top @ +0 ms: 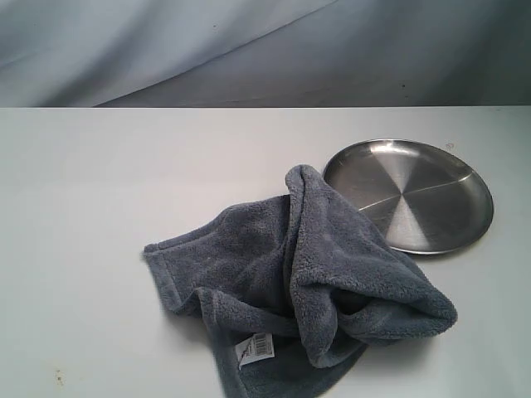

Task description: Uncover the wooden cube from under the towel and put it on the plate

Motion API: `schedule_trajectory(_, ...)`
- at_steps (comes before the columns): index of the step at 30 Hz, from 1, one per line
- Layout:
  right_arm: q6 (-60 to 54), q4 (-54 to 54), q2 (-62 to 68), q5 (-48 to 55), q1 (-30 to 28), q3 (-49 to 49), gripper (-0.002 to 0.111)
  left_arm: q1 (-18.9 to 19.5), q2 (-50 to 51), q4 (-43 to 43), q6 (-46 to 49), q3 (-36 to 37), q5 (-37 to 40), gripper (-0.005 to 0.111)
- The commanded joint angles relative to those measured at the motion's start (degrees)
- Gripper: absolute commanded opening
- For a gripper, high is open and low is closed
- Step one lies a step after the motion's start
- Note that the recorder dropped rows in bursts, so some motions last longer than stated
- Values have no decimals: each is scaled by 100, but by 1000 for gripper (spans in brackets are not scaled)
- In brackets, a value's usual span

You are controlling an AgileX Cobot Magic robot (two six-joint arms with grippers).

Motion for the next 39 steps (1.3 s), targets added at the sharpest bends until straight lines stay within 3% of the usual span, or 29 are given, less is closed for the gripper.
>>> schedule_trajectory(1, 11, 32, -27, -12, -3, 21, 0, 12, -24, -14, -15, 25, -73, 0)
schedule_trajectory(39, 11, 67, -27, -94, -3, 21, 0, 12, -24, -14, -15, 25, -73, 0)
